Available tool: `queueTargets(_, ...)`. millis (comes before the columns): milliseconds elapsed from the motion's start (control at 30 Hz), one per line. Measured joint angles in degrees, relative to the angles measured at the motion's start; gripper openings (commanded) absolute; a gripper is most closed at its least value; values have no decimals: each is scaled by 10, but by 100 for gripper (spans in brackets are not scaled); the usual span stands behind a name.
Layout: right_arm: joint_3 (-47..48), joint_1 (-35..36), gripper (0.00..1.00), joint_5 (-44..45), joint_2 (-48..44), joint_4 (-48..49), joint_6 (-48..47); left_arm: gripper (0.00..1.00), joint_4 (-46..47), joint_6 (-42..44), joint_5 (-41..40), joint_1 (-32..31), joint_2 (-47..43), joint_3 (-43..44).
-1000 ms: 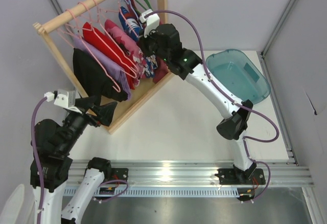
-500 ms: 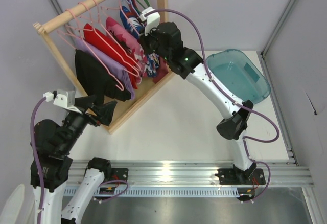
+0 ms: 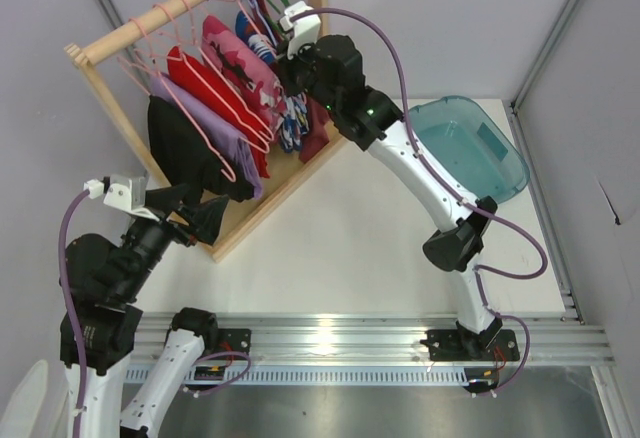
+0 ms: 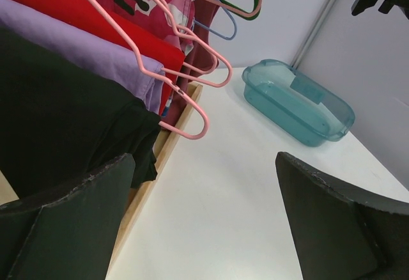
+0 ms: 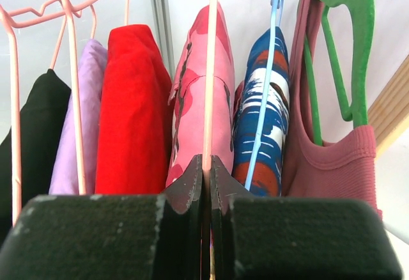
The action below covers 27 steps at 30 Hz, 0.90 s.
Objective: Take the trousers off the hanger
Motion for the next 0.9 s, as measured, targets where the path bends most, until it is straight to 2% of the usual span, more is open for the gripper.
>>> queueTargets(200,-33,1,0,1,-20,23,0,99,1,0,1,0,0,0)
queueTargets(600,-144,20,0,14,-153,34,-17,99,2,-1,14,0,0,0)
queueTargets(733,-238,25,0,28,-228,41,-16,99,0,-7,27,0,6,4)
queueTargets(900,-357,25,0,43,-318,67,-11,100,-7,-24,67,0,52,65)
